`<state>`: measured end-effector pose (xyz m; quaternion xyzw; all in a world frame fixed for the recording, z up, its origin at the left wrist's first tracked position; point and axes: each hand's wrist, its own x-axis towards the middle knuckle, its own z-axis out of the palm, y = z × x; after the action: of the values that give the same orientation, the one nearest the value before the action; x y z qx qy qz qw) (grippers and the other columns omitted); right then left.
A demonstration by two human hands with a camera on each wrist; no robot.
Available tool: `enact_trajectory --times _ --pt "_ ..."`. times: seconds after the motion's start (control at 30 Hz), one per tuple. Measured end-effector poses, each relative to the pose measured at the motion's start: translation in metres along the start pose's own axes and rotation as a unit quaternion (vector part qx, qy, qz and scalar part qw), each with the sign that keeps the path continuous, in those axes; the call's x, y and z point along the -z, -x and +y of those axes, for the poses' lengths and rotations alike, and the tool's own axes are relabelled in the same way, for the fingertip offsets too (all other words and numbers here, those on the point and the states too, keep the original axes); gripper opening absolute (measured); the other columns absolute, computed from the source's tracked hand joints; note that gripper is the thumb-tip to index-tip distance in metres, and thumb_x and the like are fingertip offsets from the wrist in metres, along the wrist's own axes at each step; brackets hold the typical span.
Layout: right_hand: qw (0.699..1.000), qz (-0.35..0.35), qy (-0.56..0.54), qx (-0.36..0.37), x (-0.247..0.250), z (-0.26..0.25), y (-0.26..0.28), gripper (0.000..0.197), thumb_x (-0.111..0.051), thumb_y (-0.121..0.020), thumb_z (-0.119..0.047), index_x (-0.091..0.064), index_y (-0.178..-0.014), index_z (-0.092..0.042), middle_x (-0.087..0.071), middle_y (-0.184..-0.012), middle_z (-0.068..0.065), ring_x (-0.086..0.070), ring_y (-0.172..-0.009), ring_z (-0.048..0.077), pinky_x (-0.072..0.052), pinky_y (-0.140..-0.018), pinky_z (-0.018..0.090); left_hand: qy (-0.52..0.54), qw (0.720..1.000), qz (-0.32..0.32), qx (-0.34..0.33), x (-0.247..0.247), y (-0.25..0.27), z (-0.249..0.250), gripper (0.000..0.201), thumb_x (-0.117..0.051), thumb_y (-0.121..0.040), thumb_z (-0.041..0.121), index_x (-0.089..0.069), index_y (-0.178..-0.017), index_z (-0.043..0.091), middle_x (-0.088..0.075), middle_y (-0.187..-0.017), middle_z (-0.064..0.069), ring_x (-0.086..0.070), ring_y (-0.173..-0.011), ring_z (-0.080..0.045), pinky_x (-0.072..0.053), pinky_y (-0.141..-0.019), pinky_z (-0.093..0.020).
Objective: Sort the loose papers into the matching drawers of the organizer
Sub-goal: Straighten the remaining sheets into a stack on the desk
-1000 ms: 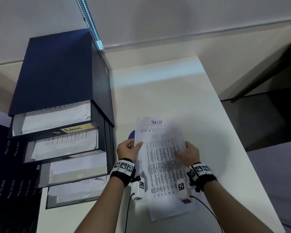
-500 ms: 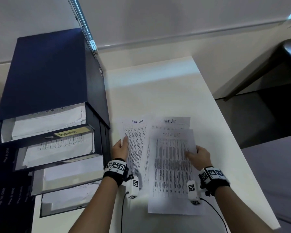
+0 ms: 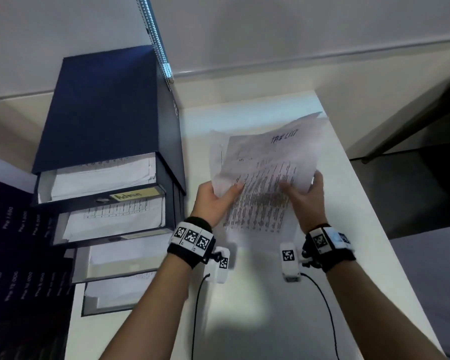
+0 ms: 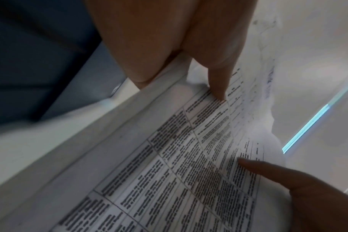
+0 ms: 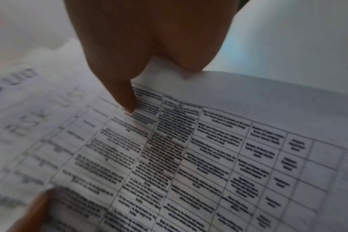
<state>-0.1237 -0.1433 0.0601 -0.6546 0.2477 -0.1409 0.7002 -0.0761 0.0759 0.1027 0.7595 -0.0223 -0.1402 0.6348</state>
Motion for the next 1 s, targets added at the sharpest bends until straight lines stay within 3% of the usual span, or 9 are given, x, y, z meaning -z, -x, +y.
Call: enact_trajectory --times 0.1,0.23,0.33,0.43,0.57,0.7,0.8,0.93,1.0 --pt "0.996 -0.026 -0.031 0.083 0.006 -0.041 -0.007 0.087 -0.082 -0.078 -0.007 -0.028 -0.145 -0.011 -0.054 -0.136 0.015 -0.059 -0.122 0.025 -0.054 -0.095 0.038 -0.003 0.997 -0.013 -0.074 0.018 0.003 0.039 0.014 -0.071 -0.09 0.023 -0.073 -0.096 0.011 -0.077 -0.087 0.002 -0.073 -0.083 -0.012 -0.056 -0.074 -0.024" --pt "0.992 -0.016 0.071 0.101 0.01 -0.053 0.007 0.034 -0.078 -0.082 -0.008 -0.057 -0.108 -0.003 -0.064 -0.111 0.012 -0.066 -0.097 0.015 -0.052 -0.08 0.03 0.018 0.997 -0.043 -0.068 0.028 0.011 0.036 0.024 -0.071 -0.089 0.022 -0.071 -0.11 0.011 -0.076 -0.104 0.003 -0.071 -0.1 -0.012 -0.055 -0.088 -0.027" --pt "0.979 -0.028 0.189 0.071 0.01 -0.026 0.017 0.026 -0.079 -0.081 -0.02 -0.06 -0.098 -0.013 -0.055 -0.109 0.009 -0.061 -0.098 0.022 -0.053 -0.081 0.035 -0.02 0.999 -0.008 -0.034 0.022 0.014 0.008 0.05 -0.082 -0.076 0.037 -0.068 -0.119 0.017 -0.072 -0.115 0.004 -0.067 -0.109 -0.01 -0.054 -0.097 -0.037" --pt "0.95 -0.056 0.306 0.035 0.007 -0.007 0.018 0.044 -0.081 -0.079 -0.023 -0.056 -0.113 -0.008 -0.045 -0.112 0.005 -0.053 -0.099 0.021 -0.048 -0.086 0.032 -0.009 0.999 0.04 0.01 0.015 0.011 -0.014 0.048 -0.088 -0.067 0.032 -0.07 -0.11 0.023 -0.074 -0.102 0.008 -0.069 -0.095 -0.005 -0.058 -0.087 -0.033" --pt "0.939 -0.096 0.32 0.075 0.003 -0.013 0.013 0.01 -0.07 -0.088 -0.02 -0.063 -0.09 -0.014 -0.062 -0.091 0.009 -0.056 -0.076 0.023 -0.044 -0.071 0.03 -0.071 0.994 0.086 -0.009 0.021 0.015 0.005 0.018 -0.076 -0.085 0.029 -0.066 -0.078 0.015 -0.065 -0.068 0.006 -0.063 -0.062 -0.011 -0.051 -0.056 -0.023" --pt "0.954 -0.116 0.257 0.105 -0.014 -0.072 0.033 0.024 -0.064 -0.094 -0.029 -0.063 -0.113 -0.016 -0.069 -0.099 -0.003 -0.065 -0.084 0.013 -0.054 -0.08 0.032 -0.051 0.994 0.093 -0.04 0.047 0.039 0.045 0.034 -0.067 -0.087 0.047 -0.065 -0.107 0.019 -0.072 -0.103 0.0 -0.069 -0.096 -0.017 -0.058 -0.083 -0.037" --pt "0.95 -0.177 0.21 0.149 -0.036 -0.11 0.059 0.035 -0.063 -0.094 -0.028 -0.053 -0.127 -0.02 -0.071 -0.107 -0.001 -0.071 -0.093 0.014 -0.059 -0.082 0.039 0.032 0.995 0.08 -0.04 0.083 0.063 0.067 0.036 -0.065 -0.093 0.018 -0.051 -0.123 0.03 -0.064 -0.111 0.02 -0.062 -0.097 0.01 -0.053 -0.077 -0.013" --pt "0.941 -0.301 0.095 0.123 -0.078 -0.135 0.098 0.077 -0.06 -0.096 -0.012 -0.017 -0.152 -0.041 -0.069 -0.119 0.003 -0.071 -0.101 0.018 -0.059 -0.08 0.039 0.029 0.996 0.079 -0.023 0.15 0.094 0.074 0.071 -0.064 -0.091 0.006 -0.029 -0.148 0.028 -0.059 -0.128 0.013 -0.06 -0.109 0.001 -0.053 -0.08 -0.019" --pt "0.918 -0.341 0.135 0.148 -0.106 -0.138 0.115 0.067 -0.058 -0.097 -0.008 -0.029 -0.152 -0.035 -0.062 -0.132 -0.006 -0.062 -0.117 0.009 -0.053 -0.098 0.04 0.021 0.995 0.1 0.003 0.185 0.112 0.072 0.076 -0.065 -0.091 0.006 -0.024 -0.151 0.029 -0.06 -0.127 0.012 -0.061 -0.107 0.0 -0.052 -0.082 -0.022"
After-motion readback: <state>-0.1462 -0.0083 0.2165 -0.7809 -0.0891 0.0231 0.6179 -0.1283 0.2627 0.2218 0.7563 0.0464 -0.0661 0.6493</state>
